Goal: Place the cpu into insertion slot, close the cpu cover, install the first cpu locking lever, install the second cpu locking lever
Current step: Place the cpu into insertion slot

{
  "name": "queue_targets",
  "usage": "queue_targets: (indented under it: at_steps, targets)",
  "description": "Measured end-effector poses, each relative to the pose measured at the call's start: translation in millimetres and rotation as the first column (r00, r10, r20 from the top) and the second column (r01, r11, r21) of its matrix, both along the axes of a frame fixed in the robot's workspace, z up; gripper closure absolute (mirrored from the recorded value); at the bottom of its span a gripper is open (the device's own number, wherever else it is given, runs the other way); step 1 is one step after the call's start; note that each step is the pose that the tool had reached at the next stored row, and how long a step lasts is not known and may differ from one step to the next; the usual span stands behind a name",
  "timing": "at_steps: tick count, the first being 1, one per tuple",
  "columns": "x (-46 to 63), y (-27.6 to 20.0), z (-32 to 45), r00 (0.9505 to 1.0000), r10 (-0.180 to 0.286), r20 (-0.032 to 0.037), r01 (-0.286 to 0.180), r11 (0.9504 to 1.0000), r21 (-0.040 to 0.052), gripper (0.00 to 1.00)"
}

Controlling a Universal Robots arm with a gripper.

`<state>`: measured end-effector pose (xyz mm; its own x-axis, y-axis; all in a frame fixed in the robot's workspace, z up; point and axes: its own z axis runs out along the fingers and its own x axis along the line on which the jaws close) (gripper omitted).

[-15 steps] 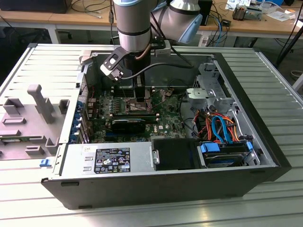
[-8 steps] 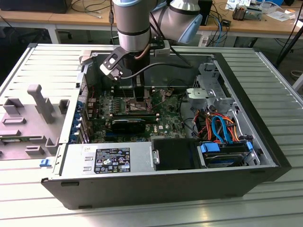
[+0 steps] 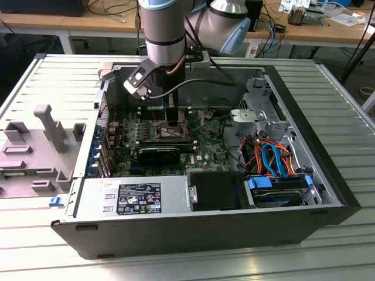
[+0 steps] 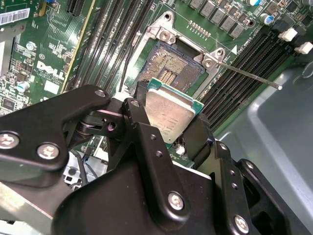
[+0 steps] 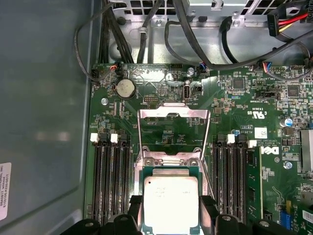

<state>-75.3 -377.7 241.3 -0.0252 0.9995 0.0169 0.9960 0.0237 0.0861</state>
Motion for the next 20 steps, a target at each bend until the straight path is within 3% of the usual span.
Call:
queue_targets:
  at_steps: [15, 17, 20]
  targets:
    - [-1.6, 0.0, -10.0, 1.0000, 0.000, 0.0000, 0.000, 1.0000, -0.0004, 0.45]
    - [-2.6, 0.0, -11.3, 1.0000, 0.000, 0.0000, 0.000, 1.0000, -0.0059, 0.45]
    - [-4.2, 0.1, -14.0, 1.0000, 0.000, -0.0001, 0.000, 0.9997, -0.0237, 0.45]
